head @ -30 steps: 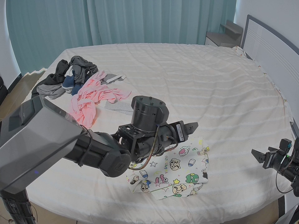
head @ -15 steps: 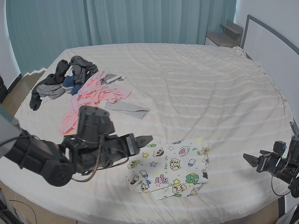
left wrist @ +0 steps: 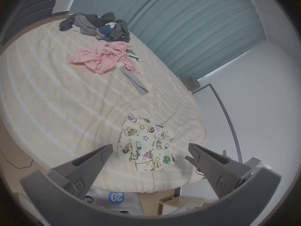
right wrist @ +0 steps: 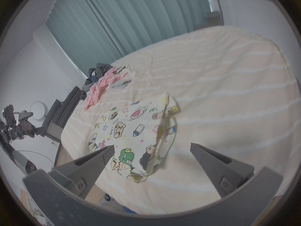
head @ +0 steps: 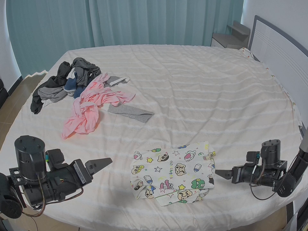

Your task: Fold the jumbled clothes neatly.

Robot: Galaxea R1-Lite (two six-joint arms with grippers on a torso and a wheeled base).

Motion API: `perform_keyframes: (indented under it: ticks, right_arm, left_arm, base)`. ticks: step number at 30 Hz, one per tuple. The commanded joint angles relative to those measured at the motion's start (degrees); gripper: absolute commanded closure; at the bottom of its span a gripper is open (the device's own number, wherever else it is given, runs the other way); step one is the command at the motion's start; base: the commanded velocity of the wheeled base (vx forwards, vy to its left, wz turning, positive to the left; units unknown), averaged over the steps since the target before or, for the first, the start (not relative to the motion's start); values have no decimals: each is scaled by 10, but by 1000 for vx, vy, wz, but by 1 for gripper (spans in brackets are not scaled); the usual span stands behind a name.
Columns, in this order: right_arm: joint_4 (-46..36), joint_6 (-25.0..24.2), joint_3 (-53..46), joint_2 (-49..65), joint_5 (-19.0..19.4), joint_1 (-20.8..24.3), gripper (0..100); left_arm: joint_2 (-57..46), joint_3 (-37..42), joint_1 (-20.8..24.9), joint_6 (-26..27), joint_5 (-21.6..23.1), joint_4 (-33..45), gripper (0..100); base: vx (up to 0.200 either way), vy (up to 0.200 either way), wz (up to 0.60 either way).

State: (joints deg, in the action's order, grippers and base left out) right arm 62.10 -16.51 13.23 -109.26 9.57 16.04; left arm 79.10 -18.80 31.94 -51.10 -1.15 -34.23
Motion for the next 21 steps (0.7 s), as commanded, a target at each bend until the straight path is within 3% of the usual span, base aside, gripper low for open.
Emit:
perform_keyframes:
  ticks: [1, 6, 14, 21]
  right_arm:
    - [-58, -45, 75, -66, 0, 39, 0]
    - [-132, -68, 101, -70, 0, 61, 0]
    - [-138, -68, 109, -92, -3, 84, 0]
    - [-140, -66, 123, -123, -29, 103, 0]
  left_arm:
    - [-46, 35, -21, -8, -2, 0, 0]
    - [-46, 37, -22, -8, -1, 0, 0]
    - [-44, 38, -22, -9, 0, 0, 0]
    - [-42, 38, -24, -9, 1, 0, 0]
  base:
    - [0, 0, 0]
    - [0, 0, 0]
    - [0, 0, 0]
    - [0, 0, 0]
